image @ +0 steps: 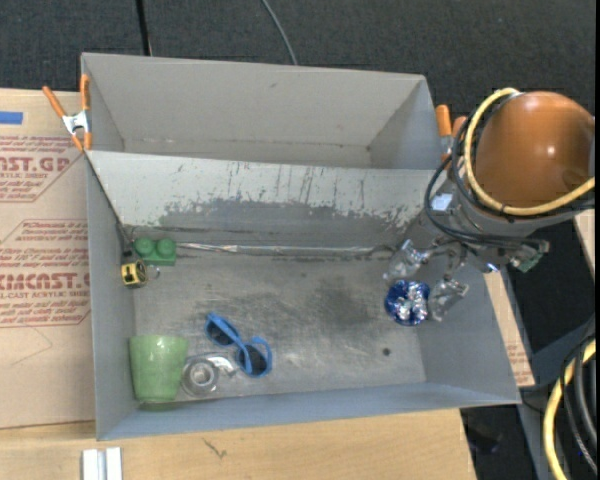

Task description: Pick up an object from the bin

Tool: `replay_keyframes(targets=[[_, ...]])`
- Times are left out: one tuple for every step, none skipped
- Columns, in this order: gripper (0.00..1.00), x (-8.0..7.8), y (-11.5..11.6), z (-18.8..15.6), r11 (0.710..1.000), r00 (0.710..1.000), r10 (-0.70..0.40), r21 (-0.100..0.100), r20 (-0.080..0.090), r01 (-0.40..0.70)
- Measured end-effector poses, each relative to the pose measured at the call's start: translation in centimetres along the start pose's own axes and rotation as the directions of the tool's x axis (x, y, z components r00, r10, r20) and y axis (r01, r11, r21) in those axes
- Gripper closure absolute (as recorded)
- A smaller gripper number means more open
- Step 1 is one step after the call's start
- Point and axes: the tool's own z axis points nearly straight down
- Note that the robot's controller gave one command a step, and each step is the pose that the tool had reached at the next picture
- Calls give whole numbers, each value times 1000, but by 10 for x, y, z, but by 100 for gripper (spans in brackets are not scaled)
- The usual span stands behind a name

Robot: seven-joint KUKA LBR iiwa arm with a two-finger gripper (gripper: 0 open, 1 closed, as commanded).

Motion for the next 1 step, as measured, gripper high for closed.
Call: replay_keyframes(targets=[[100,34,-12,-33,960,960,-280,-5,-2,280]])
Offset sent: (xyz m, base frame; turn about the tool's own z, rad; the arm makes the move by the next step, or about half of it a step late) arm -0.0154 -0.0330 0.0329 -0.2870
